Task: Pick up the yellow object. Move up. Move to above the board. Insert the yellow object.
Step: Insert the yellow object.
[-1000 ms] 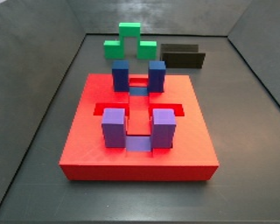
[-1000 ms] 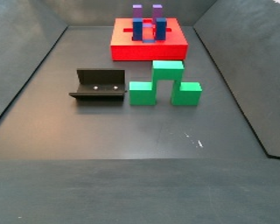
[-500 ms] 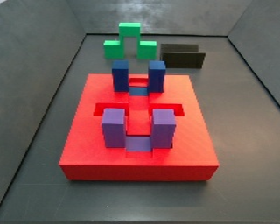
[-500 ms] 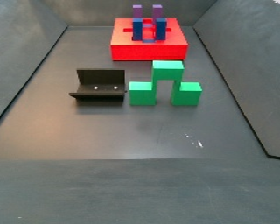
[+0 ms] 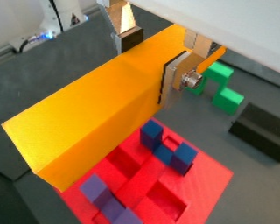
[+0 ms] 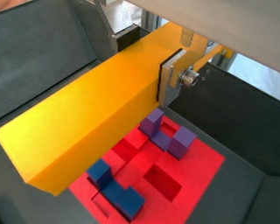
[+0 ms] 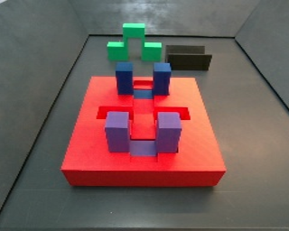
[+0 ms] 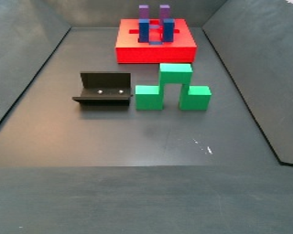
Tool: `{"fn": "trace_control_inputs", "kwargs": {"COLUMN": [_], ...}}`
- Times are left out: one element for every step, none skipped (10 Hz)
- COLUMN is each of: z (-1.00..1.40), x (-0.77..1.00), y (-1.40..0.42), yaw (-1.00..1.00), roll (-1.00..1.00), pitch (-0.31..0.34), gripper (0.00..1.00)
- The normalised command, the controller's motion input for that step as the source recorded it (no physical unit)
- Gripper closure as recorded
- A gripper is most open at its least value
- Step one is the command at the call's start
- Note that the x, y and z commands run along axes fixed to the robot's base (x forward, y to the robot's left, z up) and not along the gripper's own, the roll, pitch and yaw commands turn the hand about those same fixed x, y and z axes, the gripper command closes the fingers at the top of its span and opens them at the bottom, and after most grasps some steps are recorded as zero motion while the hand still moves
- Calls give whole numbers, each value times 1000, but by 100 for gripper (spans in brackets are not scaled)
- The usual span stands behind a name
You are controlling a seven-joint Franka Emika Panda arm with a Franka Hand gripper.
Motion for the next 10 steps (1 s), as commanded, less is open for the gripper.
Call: {"fn": "trace_control_inputs", "kwargs": {"z": [-514, -503, -611, -517, -477, -417, -360, -340, -483, -563], "x": [429, 431, 203, 111, 0, 0, -6, 0, 0, 71], "y": [-117, 0, 111, 146, 80, 0, 0, -26, 0, 0], "yaw": [66, 106, 23, 0, 3, 40, 114, 146, 183, 237], "roll": [-81, -129, -16, 179, 374, 457, 493, 436, 91, -30], "pitch": [0, 0, 0, 0, -10, -19, -13, -17, -30, -50], "gripper": [100, 100, 100, 100, 100, 100, 100, 100, 100, 100]}}
